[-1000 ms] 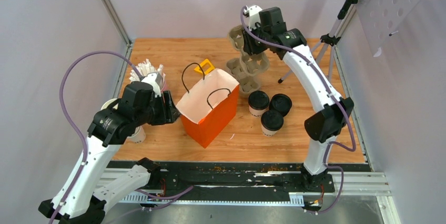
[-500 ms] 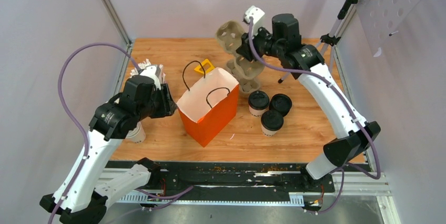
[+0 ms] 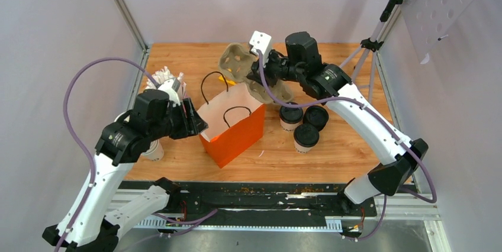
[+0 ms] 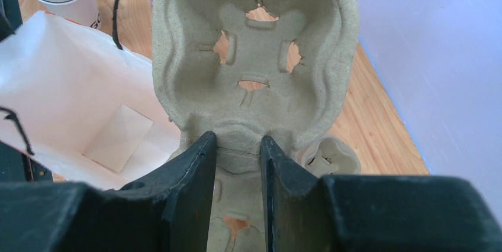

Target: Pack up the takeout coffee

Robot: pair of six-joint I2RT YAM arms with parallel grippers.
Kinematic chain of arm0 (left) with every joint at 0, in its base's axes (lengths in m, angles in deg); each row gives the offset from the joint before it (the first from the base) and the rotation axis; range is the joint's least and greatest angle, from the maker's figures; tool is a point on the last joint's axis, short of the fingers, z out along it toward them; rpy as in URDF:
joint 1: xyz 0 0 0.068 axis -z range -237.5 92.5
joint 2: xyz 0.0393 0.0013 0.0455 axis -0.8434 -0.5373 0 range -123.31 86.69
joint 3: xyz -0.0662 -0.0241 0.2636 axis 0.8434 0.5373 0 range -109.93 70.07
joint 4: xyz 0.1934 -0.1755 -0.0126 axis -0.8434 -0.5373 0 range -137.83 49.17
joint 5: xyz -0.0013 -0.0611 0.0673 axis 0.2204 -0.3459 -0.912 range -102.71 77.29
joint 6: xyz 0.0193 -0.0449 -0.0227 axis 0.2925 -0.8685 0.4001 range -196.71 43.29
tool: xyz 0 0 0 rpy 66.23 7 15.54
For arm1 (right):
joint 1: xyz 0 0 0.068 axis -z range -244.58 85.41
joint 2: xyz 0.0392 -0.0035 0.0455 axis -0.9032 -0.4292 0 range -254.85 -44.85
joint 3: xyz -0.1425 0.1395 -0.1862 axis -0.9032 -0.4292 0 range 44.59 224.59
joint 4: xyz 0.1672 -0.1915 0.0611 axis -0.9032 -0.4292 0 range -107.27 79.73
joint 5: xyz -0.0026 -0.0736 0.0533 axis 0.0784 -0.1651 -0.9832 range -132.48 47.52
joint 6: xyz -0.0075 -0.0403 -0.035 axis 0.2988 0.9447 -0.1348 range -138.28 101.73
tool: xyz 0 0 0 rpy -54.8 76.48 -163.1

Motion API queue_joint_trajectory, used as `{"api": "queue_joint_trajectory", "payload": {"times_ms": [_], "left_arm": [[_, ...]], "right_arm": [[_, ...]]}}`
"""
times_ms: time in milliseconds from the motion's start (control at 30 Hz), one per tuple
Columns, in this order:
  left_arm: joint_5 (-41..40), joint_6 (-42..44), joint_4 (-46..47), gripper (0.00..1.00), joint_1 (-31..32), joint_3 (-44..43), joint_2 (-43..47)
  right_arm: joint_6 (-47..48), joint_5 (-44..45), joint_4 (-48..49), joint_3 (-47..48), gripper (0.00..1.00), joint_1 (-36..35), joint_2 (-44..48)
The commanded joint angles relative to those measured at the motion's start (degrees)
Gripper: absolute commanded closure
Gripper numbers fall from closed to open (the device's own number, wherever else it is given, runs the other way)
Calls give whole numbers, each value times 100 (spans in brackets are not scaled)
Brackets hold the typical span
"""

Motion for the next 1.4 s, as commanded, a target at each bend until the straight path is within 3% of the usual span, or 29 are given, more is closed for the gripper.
{"api": "queue_joint_trajectory", "payload": {"times_ms": [0,200,500,833,933,1067,1367], "left_arm": [[54,-84,-122,38,-6,-34,-115],[-288,206,-529,34,-10,-452,-214],[-291,369,-705,34,-10,-240,-155],[-541,1020,-34,66,-10,-67,-232],[-770,1348,47,71,-10,-200,-285],[-947,1659,325,70,-10,-303,-261],[-1062,1357,32,51,-10,-481,-174]], "right_arm": [[99,83,146,8,69,-172,386],[6,161,59,-272,69,-462,675],[-201,361,1,-762,70,-988,1031],[-483,434,10,-1162,70,-1447,1523],[-608,270,64,-1320,70,-1584,1726],[-674,7,52,-1446,70,-1678,1841],[40,710,239,-1271,70,-1670,1783]]}}
